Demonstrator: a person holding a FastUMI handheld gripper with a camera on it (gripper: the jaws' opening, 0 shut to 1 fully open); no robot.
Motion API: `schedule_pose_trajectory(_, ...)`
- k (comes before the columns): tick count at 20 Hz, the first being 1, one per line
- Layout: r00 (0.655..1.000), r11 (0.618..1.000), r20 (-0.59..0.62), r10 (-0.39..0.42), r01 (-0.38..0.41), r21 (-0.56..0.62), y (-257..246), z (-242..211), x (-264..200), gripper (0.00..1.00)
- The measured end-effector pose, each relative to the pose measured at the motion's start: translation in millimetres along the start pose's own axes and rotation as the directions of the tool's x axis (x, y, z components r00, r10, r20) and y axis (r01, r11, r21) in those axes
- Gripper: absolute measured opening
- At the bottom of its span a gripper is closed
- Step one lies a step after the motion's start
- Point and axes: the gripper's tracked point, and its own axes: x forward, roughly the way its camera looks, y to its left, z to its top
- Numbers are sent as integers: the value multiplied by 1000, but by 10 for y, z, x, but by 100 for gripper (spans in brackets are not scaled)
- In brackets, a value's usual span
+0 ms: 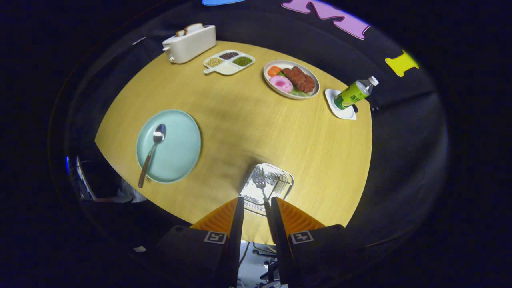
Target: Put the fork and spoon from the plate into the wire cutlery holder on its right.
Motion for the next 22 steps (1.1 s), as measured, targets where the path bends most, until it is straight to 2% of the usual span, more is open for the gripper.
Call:
schedule_pose_trajectory(2, 992, 996, 96, 83, -86, 36, 486, 191, -76, 43)
schedule_pose_trajectory(4, 979, 986, 137, 153, -160, 43, 960, 280, -41, 42)
schedule_pose_trajectory(9, 959, 966, 130, 251, -257, 35, 1896, 266, 417, 44)
schedule_pose_trajectory(14, 958, 958, 57, 281, -284, 39, 2431, 72, 879, 46)
schedule_pose_trajectory(22, 972, 970, -22, 234, -232, 68, 2519, -34, 1333, 45)
